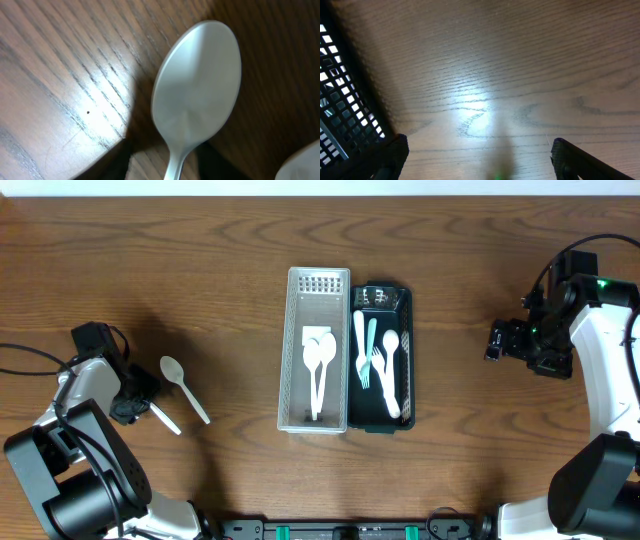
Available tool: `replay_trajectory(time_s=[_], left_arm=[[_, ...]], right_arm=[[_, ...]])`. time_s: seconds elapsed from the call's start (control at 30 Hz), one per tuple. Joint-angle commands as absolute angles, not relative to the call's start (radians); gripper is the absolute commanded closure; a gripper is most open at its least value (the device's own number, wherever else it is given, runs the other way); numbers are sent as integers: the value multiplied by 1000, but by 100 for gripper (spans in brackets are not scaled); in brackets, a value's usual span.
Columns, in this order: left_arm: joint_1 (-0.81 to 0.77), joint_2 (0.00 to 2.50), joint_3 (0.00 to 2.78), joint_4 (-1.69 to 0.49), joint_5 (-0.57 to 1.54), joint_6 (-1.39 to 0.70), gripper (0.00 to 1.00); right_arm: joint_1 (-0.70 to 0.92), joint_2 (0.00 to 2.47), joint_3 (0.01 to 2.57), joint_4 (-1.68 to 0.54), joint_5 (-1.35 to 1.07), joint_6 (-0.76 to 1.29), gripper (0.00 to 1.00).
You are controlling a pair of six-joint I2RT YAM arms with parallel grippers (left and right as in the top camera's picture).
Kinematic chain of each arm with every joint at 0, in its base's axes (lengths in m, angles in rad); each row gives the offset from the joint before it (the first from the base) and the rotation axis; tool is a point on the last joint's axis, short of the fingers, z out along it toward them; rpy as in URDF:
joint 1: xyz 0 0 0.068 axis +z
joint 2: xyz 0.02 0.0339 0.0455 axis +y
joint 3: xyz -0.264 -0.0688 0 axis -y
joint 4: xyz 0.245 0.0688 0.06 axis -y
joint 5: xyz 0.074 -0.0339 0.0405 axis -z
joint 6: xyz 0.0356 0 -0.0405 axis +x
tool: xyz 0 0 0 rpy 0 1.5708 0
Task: Pack container
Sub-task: 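Return the left gripper to the spoons and grasp a third spoon, then place the third spoon into the clear basket with the left gripper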
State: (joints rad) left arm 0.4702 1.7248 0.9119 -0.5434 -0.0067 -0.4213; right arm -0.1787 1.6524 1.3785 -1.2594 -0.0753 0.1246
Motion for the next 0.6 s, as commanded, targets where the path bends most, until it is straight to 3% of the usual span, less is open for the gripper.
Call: replay_trajectory(time_s=[0.0, 0.2, 0.33, 0.57], left_arm=[[476, 1745, 871, -555, -38, -425, 67], [476, 1745, 871, -555, -34, -425, 85], [476, 1745, 871, -556, -33, -425, 92], [472, 1737, 881, -565, 109, -424, 94]], right_arm=[[-176, 1657, 1374, -1260, -79, 114, 6], [-176, 1657, 1373, -1259, -79, 114, 5], [-176, 1657, 1374, -1256, -79, 114, 5], [-176, 1657, 1374, -1242, -79, 115, 6]])
